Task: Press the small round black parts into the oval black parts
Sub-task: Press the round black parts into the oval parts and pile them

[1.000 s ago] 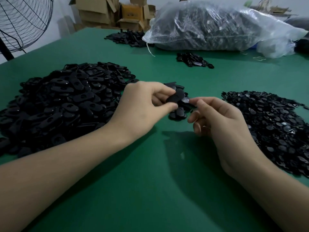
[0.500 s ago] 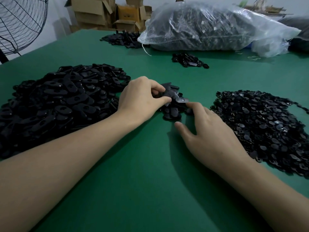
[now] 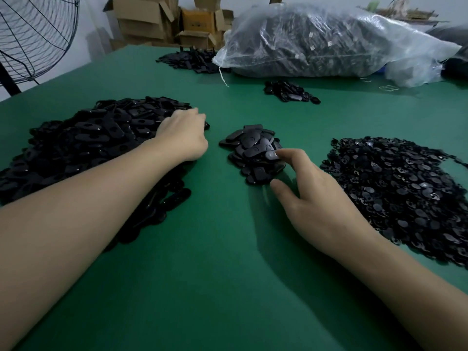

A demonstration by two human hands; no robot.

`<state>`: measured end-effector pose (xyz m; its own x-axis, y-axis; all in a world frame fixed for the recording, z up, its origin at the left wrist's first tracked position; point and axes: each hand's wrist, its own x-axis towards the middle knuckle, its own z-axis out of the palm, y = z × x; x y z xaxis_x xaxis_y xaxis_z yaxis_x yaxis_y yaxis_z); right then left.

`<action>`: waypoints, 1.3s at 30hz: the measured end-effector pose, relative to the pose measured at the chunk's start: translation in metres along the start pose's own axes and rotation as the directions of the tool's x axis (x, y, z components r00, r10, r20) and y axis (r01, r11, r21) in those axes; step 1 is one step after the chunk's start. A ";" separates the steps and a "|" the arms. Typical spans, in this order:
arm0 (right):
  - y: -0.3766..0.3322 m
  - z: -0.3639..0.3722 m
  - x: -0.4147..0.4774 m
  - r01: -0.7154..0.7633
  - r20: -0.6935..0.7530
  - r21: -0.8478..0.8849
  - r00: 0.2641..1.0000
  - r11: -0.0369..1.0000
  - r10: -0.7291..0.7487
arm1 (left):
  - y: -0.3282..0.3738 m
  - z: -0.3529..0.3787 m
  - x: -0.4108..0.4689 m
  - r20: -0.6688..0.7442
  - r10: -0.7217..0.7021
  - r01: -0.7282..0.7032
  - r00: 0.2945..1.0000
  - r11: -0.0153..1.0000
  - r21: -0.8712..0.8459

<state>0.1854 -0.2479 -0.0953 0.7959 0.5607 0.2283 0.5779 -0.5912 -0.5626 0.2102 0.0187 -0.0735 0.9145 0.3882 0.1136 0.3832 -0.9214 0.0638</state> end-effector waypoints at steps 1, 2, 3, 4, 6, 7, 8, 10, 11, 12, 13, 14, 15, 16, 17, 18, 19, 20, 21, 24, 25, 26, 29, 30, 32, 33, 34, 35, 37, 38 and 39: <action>0.000 -0.001 0.000 0.001 -0.009 0.009 1.000 1.000 -0.001 | -0.001 0.002 0.002 0.017 0.012 -0.012 1.000 0.999 0.030; 0.000 -0.001 0.000 0.003 -0.014 0.015 1.000 1.000 -0.003 | -0.002 0.003 0.004 0.025 0.027 -0.028 0.999 0.998 0.051; 0.000 -0.001 0.000 0.006 -0.015 0.018 1.000 1.000 -0.005 | -0.003 0.004 0.006 0.026 0.042 -0.044 0.999 0.997 0.066; 0.000 0.000 0.000 0.008 -0.016 0.020 1.000 1.000 -0.007 | -0.005 0.004 0.008 0.019 0.051 -0.053 0.998 0.996 0.075; -0.001 0.000 -0.001 0.013 -0.022 0.025 1.000 1.000 -0.012 | -0.007 0.004 0.011 -0.037 0.056 -0.053 0.998 0.996 0.077; -0.001 0.000 -0.001 0.014 -0.026 0.026 1.000 1.000 -0.014 | -0.009 0.004 0.013 -0.083 0.068 -0.062 0.994 0.995 0.074; -0.001 0.000 -0.001 0.015 -0.031 0.026 0.999 1.000 -0.014 | -0.011 0.003 0.013 -0.126 0.087 -0.078 0.988 0.994 0.075; -0.001 0.000 -0.001 0.017 -0.038 0.028 0.999 0.999 -0.016 | -0.013 0.000 0.012 -0.172 0.136 -0.122 0.976 0.989 0.087; -0.001 0.000 -0.001 0.019 -0.039 0.028 0.999 0.999 -0.018 | -0.014 -0.001 0.011 -0.177 0.162 -0.147 0.971 0.984 0.096; -0.001 0.000 -0.001 0.021 -0.039 0.027 0.999 0.999 -0.020 | -0.015 -0.002 0.009 -0.179 0.188 -0.171 0.966 0.980 0.103; -0.001 0.000 -0.001 0.023 -0.040 0.028 0.999 0.999 -0.022 | -0.015 -0.004 0.008 -0.184 0.207 -0.190 0.961 0.976 0.104; -0.002 0.000 -0.001 0.025 -0.044 0.030 0.999 0.999 -0.024 | -0.015 -0.005 0.006 -0.192 0.217 -0.201 0.957 0.975 0.099; -0.002 0.000 0.000 0.026 -0.050 0.033 0.998 0.999 -0.024 | -0.015 -0.006 0.005 -0.203 0.218 -0.203 0.955 0.975 0.093; -0.002 -0.001 0.000 0.026 -0.057 0.035 0.998 0.999 -0.024 | -0.016 -0.008 0.003 -0.215 0.215 -0.200 0.953 0.976 0.090; -0.001 -0.002 0.001 0.025 -0.063 0.037 0.998 0.999 -0.022 | -0.016 -0.009 0.002 -0.228 0.210 -0.194 0.951 0.977 0.089; -0.001 -0.002 0.001 0.021 -0.069 0.038 0.997 0.999 -0.019 | -0.017 -0.010 0.000 -0.239 0.205 -0.190 0.949 0.978 0.086; 0.000 -0.003 0.002 0.016 -0.077 0.037 0.997 0.999 -0.013 | -0.018 -0.011 -0.001 -0.249 0.200 -0.187 0.948 0.979 0.078; 0.001 -0.004 0.003 0.009 -0.085 0.033 0.996 0.999 -0.006 | -0.019 -0.013 -0.003 -0.256 0.197 -0.185 0.946 0.980 0.070; 0.001 -0.006 0.004 0.000 -0.094 0.021 0.996 1.000 0.002 | -0.020 -0.014 -0.005 -0.259 0.198 -0.186 0.945 0.980 0.070; 0.004 -0.013 0.007 -0.041 -0.118 -0.081 0.993 0.996 0.031 | -0.021 -0.015 -0.009 -0.229 0.232 -0.212 0.945 0.971 0.109; 0.005 -0.015 0.008 -0.060 -0.120 -0.125 0.992 0.990 0.045 | -0.021 -0.015 -0.010 -0.215 0.240 -0.221 0.947 0.969 0.108; 0.006 -0.018 0.009 -0.080 -0.117 -0.165 0.991 0.983 0.061 | -0.021 -0.014 -0.012 -0.205 0.244 -0.229 0.948 0.969 0.095; 0.008 -0.022 0.010 -0.123 -0.104 -0.259 0.990 0.958 0.099 | -0.020 -0.014 -0.015 -0.222 0.247 -0.241 0.943 0.969 0.050; 0.007 -0.022 0.010 -0.127 -0.103 -0.281 0.989 0.951 0.102 | -0.020 -0.014 -0.017 -0.236 0.244 -0.239 0.941 0.970 0.050; 0.008 -0.022 0.011 -0.132 -0.107 -0.303 0.989 0.944 0.104 | -0.020 -0.014 -0.018 -0.265 0.236 -0.230 0.935 0.972 0.055; 0.008 -0.023 0.011 -0.136 -0.111 -0.305 0.988 0.942 0.107 | -0.021 -0.014 -0.019 -0.273 0.234 -0.230 0.933 0.972 0.044; 0.009 -0.024 0.012 -0.142 -0.114 -0.306 0.987 0.941 0.112 | -0.022 -0.014 -0.019 -0.278 0.230 -0.233 0.933 0.972 0.021; 0.011 -0.025 0.013 -0.149 -0.118 -0.309 0.986 0.939 0.117 | -0.022 -0.014 -0.020 -0.281 0.224 -0.237 0.933 0.971 -0.012; 0.016 -0.029 0.015 -0.168 -0.128 -0.330 0.983 0.929 0.132 | -0.023 -0.015 -0.020 -0.280 0.203 -0.236 0.938 0.968 -0.088; 0.019 -0.031 0.017 -0.178 -0.128 -0.349 0.982 0.920 0.141 | -0.023 -0.015 -0.020 -0.274 0.188 -0.228 0.943 0.966 -0.123; 0.021 -0.032 0.018 -0.185 -0.121 -0.373 0.981 0.909 0.151 | -0.022 -0.015 -0.020 -0.267 0.173 -0.219 0.948 0.964 -0.153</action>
<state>0.2176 -0.2686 -0.0773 0.8898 0.3910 0.2353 0.4450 -0.8576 -0.2577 0.1813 0.0320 -0.0624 0.8987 0.2131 0.3834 0.1496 -0.9706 0.1886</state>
